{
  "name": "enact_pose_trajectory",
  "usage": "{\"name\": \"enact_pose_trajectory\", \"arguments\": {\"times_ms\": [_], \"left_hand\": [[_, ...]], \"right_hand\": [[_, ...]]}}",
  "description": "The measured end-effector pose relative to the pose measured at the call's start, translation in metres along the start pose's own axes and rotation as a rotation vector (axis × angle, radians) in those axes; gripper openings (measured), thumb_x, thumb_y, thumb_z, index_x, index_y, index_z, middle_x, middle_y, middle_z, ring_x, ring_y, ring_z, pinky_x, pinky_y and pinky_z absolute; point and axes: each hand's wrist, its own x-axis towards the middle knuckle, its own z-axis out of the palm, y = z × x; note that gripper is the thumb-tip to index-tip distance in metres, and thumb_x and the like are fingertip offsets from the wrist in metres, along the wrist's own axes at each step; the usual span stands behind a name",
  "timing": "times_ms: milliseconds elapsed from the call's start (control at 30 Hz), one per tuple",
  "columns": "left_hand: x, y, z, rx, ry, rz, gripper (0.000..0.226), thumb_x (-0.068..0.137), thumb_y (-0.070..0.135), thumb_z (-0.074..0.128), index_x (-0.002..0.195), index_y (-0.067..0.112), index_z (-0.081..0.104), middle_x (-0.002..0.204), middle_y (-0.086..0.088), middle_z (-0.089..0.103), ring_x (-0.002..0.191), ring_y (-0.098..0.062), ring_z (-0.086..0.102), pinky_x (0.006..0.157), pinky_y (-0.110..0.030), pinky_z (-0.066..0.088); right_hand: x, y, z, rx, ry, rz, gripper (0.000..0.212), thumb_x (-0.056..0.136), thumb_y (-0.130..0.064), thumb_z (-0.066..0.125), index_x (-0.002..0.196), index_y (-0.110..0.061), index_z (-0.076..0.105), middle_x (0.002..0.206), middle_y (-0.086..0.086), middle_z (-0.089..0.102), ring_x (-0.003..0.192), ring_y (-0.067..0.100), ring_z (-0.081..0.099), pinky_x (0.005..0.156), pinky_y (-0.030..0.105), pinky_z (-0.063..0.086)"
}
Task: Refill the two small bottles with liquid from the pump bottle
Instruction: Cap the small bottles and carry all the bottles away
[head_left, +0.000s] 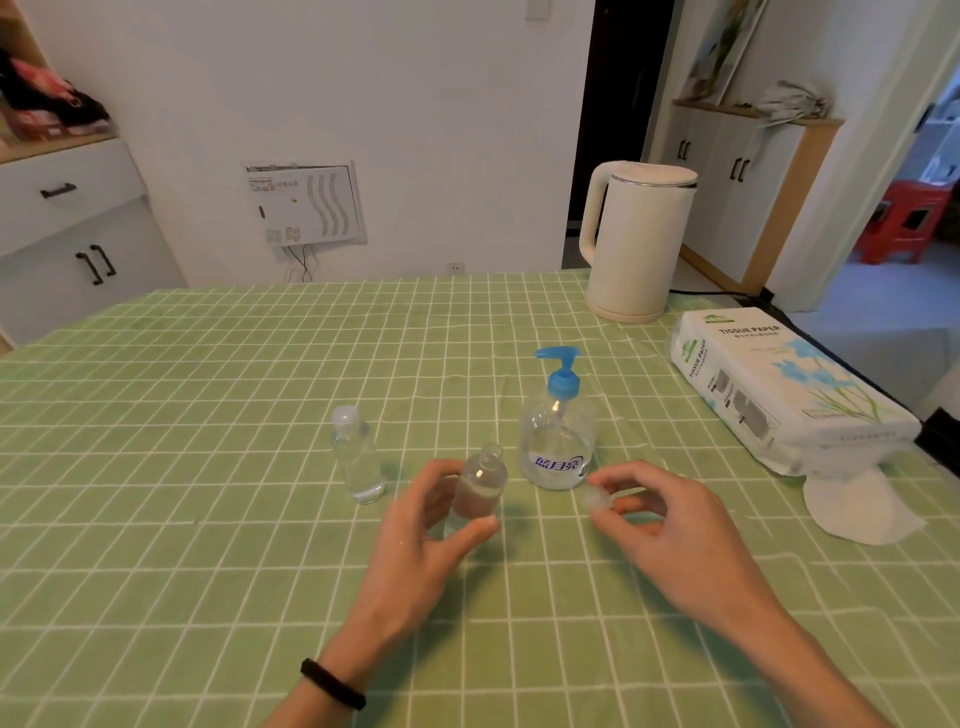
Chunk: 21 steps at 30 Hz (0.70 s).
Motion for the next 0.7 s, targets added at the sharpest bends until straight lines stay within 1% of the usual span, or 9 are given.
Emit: {"name": "enact_pose_trajectory", "arguments": {"times_ms": [100,167,267,333,400,467,600,633,700], "left_hand": [[-0.017,0.007,0.0,0.012,-0.018,0.007,0.041,0.081,0.012,0.088,0.114,0.029,0.07,0.112,0.014,0.079,0.107,-0.007,0.074,0.097,-0.017,0.054],[-0.024,0.011,0.0,0.036,-0.037,0.011,0.041,0.08,0.015,0.089,0.114,0.031,0.072,0.113,0.015,0.079,0.108,-0.007,0.074,0.099,-0.021,0.055],[-0.03,0.014,0.0,0.074,-0.041,0.007,0.042,0.079,0.015,0.09,0.116,0.027,0.074,0.113,0.013,0.078,0.107,-0.01,0.073,0.1,-0.03,0.056],[-0.032,0.016,-0.001,0.099,-0.049,0.006,0.044,0.079,0.017,0.09,0.117,0.029,0.074,0.114,0.016,0.077,0.108,-0.009,0.073,0.1,-0.032,0.056],[-0.035,0.017,-0.002,0.12,-0.059,0.008,0.045,0.079,0.021,0.09,0.117,0.035,0.074,0.114,0.02,0.077,0.108,-0.006,0.072,0.101,-0.029,0.055],[-0.037,0.017,-0.003,0.139,-0.063,0.014,0.044,0.079,0.024,0.09,0.117,0.038,0.073,0.114,0.022,0.076,0.109,-0.003,0.071,0.1,-0.023,0.054],[-0.041,0.016,-0.005,0.171,-0.078,0.029,0.044,0.079,0.024,0.09,0.118,0.037,0.073,0.115,0.027,0.075,0.109,0.003,0.07,0.095,-0.009,0.049],[-0.042,0.016,-0.005,0.171,-0.081,0.03,0.044,0.079,0.023,0.09,0.118,0.036,0.074,0.115,0.027,0.075,0.109,0.003,0.07,0.095,-0.008,0.048],[-0.043,0.016,-0.005,0.166,-0.086,0.024,0.045,0.079,0.023,0.091,0.119,0.035,0.074,0.115,0.026,0.076,0.109,0.002,0.07,0.097,-0.011,0.05]], "right_hand": [[-0.006,-0.016,0.005,0.093,-0.065,-0.048,0.016,0.093,-0.024,0.085,0.102,-0.036,0.083,0.101,-0.026,0.08,0.092,0.003,0.079,0.078,0.02,0.064],[-0.009,-0.026,0.006,0.117,-0.093,-0.094,0.02,0.091,-0.022,0.086,0.102,-0.038,0.083,0.103,-0.026,0.081,0.094,0.003,0.079,0.079,0.019,0.065],[-0.012,-0.035,0.008,0.105,-0.116,-0.155,0.025,0.09,-0.019,0.088,0.103,-0.04,0.082,0.103,-0.026,0.081,0.095,0.002,0.079,0.077,0.016,0.064],[-0.013,-0.039,0.01,0.077,-0.127,-0.186,0.026,0.09,-0.019,0.088,0.103,-0.041,0.082,0.103,-0.026,0.081,0.095,0.002,0.079,0.076,0.014,0.062],[-0.015,-0.042,0.011,0.023,-0.145,-0.216,0.023,0.091,-0.023,0.088,0.104,-0.042,0.082,0.103,-0.027,0.081,0.096,0.001,0.079,0.076,0.014,0.061],[-0.014,-0.045,0.009,-0.057,-0.178,-0.264,0.019,0.093,-0.026,0.086,0.107,-0.039,0.083,0.106,-0.028,0.08,0.098,0.002,0.078,0.079,0.018,0.063],[-0.009,-0.047,0.0,-0.219,-0.274,-0.357,0.021,0.095,-0.018,0.085,0.112,-0.03,0.085,0.107,-0.024,0.078,0.102,0.006,0.077,0.084,0.024,0.063],[-0.008,-0.048,-0.002,-0.252,-0.296,-0.367,0.023,0.095,-0.015,0.085,0.112,-0.031,0.085,0.107,-0.024,0.078,0.103,0.007,0.076,0.086,0.025,0.063],[-0.007,-0.05,-0.005,-0.295,-0.32,-0.375,0.026,0.094,-0.013,0.085,0.113,-0.032,0.085,0.108,-0.025,0.077,0.103,0.007,0.076,0.089,0.027,0.063]]}}
